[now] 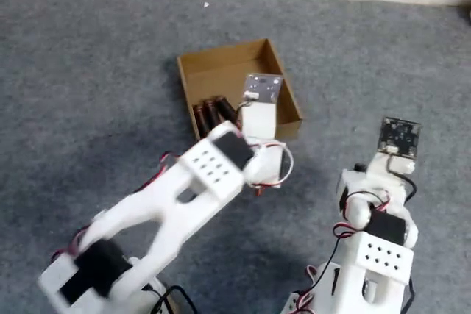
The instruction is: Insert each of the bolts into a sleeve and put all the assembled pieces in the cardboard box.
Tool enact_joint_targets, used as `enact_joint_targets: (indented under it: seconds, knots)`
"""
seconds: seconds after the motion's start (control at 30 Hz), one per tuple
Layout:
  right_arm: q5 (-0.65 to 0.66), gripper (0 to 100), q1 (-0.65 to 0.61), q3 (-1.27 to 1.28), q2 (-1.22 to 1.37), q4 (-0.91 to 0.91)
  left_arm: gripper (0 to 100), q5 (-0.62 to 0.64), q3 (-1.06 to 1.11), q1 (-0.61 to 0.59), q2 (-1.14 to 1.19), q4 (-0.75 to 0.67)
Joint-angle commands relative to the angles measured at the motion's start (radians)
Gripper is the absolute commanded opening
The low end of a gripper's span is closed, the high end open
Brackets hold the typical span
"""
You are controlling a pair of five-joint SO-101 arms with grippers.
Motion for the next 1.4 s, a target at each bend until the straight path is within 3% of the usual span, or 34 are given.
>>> enact_joint_targets:
  seconds: [0.0,0.23,0.5,0.77,0.9,1.2,1.37]
  knots:
    - [-0.077,0.5,-0.070,-0.018,-0.030,0.035,0,-0.071,0.153,-0.044,-0.246,-0.130]
    - [-0.193,0.5,-0.242,-0.018,-0.030,0.035,0,-0.133,0.383,-0.151,-0.552,-0.287]
    - [-0.203,0.5,-0.381,-0.013,-0.041,0.033,0,-0.166,0.585,-0.177,-0.834,-0.422]
    - [-0.195,0.5,-0.446,0.064,-0.366,0.028,0,-0.164,0.705,-0.179,-0.997,-0.517]
    - [-0.193,0.5,-0.486,0.174,-0.490,-0.065,0,-0.161,0.717,-0.179,-1.061,-0.514]
    - [-0.058,0.5,-0.673,0.363,-0.728,-0.199,0,-0.157,0.745,-0.179,-1.216,-0.516]
    - [0.043,0.5,-0.789,0.433,-0.722,-0.274,0,-0.157,0.745,-0.179,-1.244,-0.516]
